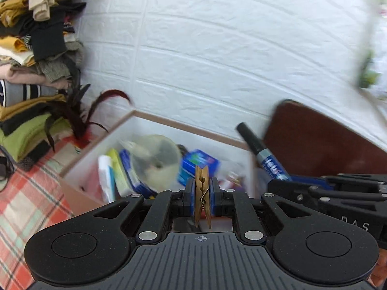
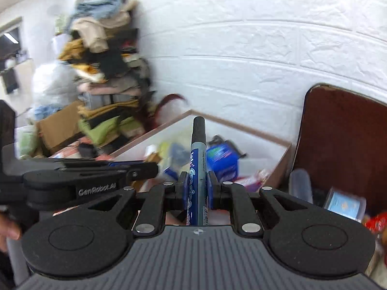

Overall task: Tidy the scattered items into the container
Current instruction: 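Release clothespin into box with left tool while right tool drops blue marker there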

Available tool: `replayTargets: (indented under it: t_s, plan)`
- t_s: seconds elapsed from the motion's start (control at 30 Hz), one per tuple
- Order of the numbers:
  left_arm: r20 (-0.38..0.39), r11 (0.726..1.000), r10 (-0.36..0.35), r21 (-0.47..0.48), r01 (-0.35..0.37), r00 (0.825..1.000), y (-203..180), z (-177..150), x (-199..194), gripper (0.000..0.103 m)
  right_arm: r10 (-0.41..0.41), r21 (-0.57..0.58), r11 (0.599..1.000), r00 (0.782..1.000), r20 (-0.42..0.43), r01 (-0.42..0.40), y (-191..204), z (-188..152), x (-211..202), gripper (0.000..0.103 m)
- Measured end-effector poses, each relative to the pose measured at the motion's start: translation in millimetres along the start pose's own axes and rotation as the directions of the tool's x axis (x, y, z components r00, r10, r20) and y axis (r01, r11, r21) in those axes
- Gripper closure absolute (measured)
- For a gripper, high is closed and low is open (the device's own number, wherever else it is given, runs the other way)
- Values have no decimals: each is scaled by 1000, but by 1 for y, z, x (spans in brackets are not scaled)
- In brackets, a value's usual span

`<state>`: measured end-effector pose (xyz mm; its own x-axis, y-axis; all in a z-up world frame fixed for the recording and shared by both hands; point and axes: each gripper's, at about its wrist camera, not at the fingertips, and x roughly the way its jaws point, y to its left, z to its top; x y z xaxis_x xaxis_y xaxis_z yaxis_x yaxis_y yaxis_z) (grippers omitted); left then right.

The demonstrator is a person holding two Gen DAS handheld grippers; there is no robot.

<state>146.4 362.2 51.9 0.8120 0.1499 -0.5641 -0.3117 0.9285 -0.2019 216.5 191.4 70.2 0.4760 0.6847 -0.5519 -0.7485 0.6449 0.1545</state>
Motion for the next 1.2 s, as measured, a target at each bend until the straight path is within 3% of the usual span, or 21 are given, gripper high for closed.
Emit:
replayTargets:
  t_s: [0.37, 0.4, 0.43, 0.47, 0.5, 0.87, 1.2]
  plan:
    - [-107, 1000, 14, -26, -17, 994, 27, -3, 75, 94, -111, 86, 990, 992, -55, 115, -33, 3, 88, 85]
    - [-114, 999, 15, -27, -18, 993, 28, -2, 78, 71, -118, 94, 988, 992, -49, 123, -36, 3, 93, 85]
    - [-119, 999, 18, -28, -21, 993, 29, -2, 81, 62, -128, 88, 987, 991, -42, 131, -36, 1, 94, 82]
    - [-117, 999, 23, -32, -27, 993, 30, -3, 81, 27, -138, 83, 987, 990, -36, 140, -37, -1, 95, 63]
    - [-106, 999, 28, -39, -32, 994, 31, -4, 80, 13, -147, 78, 986, 989, -29, 149, -37, -2, 96, 51]
    - [-121, 998, 47, -44, -52, 992, 29, -16, 75, 14, -136, 25, 990, 989, -50, 137, -31, -21, 84, 54]
    - [-110, 999, 45, -25, -48, 993, 12, -17, 45, 14, -120, 26, 992, 992, -26, 121, -28, -22, 54, 54]
